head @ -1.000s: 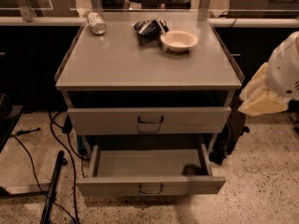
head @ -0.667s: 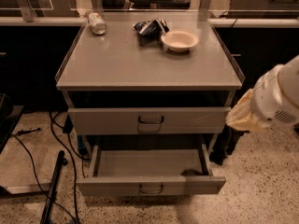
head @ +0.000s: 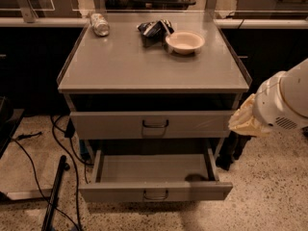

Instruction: Close middle drawer

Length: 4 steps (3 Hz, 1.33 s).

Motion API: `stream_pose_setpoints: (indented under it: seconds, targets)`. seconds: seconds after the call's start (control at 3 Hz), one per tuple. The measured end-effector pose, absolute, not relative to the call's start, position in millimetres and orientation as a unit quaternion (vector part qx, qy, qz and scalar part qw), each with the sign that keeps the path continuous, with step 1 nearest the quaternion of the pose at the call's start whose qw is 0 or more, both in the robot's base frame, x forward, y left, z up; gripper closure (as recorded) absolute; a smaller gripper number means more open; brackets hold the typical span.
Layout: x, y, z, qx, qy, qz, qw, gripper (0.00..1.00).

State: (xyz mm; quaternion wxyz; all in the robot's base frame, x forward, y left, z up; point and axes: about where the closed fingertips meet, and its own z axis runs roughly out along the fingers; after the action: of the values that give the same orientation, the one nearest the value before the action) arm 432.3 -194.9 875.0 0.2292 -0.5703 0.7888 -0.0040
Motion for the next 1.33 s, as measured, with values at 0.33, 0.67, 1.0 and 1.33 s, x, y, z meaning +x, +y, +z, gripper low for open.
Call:
stream_pose_setpoints:
  seconds: [0.33, 0.67, 1.0, 1.33]
  targets:
    - [420, -194, 841, -0.589, 0.777, -0.006, 0.223, 1.00]
    - [407, -200, 793, -0.590, 0.776, 0.000, 0.224, 1.00]
    - [394, -201, 723, -0.592, 0.776, 0.025, 0.214, 1.00]
    - [382, -204, 639, -0.592, 0.784, 0.074, 0.173, 1.00]
